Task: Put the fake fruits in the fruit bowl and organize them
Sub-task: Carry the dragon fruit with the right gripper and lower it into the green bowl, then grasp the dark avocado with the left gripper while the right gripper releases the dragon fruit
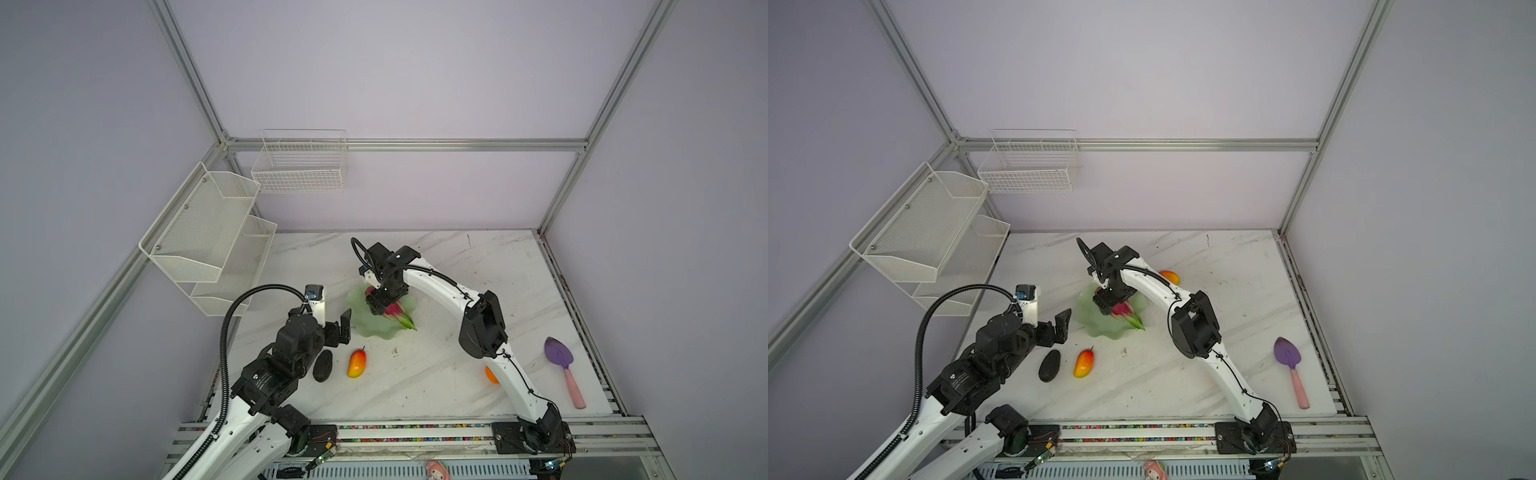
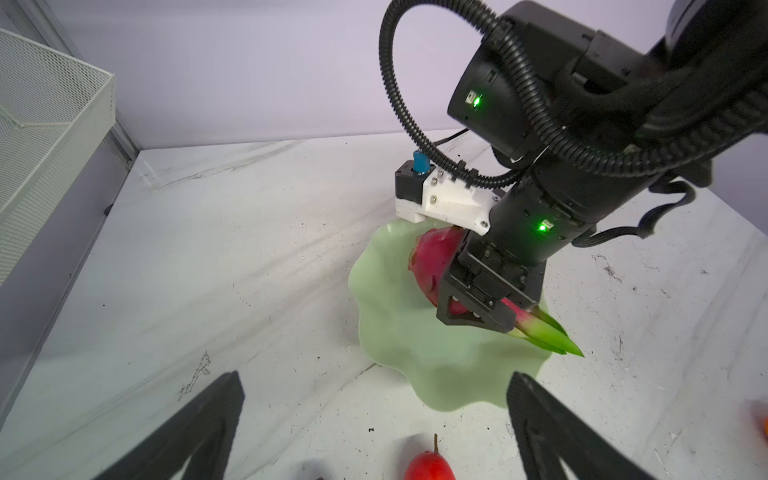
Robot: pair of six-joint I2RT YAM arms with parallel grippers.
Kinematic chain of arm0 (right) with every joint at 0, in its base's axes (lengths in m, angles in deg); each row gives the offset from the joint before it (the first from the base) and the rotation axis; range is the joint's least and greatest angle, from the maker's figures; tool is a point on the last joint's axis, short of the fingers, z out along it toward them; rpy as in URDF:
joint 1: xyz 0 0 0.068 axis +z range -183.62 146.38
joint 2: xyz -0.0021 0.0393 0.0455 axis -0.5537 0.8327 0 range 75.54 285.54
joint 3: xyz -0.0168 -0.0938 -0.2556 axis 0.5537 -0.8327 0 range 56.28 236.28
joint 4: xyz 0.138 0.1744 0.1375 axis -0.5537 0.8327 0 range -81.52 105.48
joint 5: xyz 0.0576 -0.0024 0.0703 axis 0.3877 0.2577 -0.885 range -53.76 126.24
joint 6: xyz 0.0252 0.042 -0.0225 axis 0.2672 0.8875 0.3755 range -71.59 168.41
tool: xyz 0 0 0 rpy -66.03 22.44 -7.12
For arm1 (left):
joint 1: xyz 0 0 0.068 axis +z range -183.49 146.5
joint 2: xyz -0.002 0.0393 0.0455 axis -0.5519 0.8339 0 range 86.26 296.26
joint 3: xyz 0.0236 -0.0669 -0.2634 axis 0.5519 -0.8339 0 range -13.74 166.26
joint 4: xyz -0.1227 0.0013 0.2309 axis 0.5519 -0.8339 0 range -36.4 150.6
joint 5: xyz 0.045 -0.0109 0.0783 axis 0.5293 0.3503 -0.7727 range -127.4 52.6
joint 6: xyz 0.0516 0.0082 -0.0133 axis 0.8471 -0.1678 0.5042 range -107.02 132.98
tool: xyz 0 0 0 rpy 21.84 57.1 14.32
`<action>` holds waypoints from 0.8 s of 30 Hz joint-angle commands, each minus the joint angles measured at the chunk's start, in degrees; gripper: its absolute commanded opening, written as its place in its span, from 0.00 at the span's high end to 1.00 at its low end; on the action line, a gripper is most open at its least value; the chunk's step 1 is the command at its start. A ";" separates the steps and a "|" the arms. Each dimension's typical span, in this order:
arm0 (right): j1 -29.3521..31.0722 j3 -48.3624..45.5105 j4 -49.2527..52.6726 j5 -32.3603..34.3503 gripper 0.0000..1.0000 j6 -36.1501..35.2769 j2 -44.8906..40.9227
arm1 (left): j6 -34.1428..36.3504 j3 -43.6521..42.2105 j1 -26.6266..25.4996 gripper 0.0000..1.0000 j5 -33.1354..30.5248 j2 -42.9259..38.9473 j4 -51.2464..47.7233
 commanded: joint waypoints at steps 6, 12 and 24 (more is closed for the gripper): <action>0.61 2.83 1.77 0.13 0.25 -2.58 3.33 | 0.10 -2.32 0.33 0.00 -0.66 0.87 0.50; 0.59 3.64 1.33 0.68 0.03 -2.62 3.80 | -7.34 1.36 0.33 0.00 -5.47 4.28 -7.80; 0.56 3.62 -2.87 0.70 0.03 -2.20 -1.56 | -37.04 7.27 0.66 0.04 -5.94 32.21 -33.50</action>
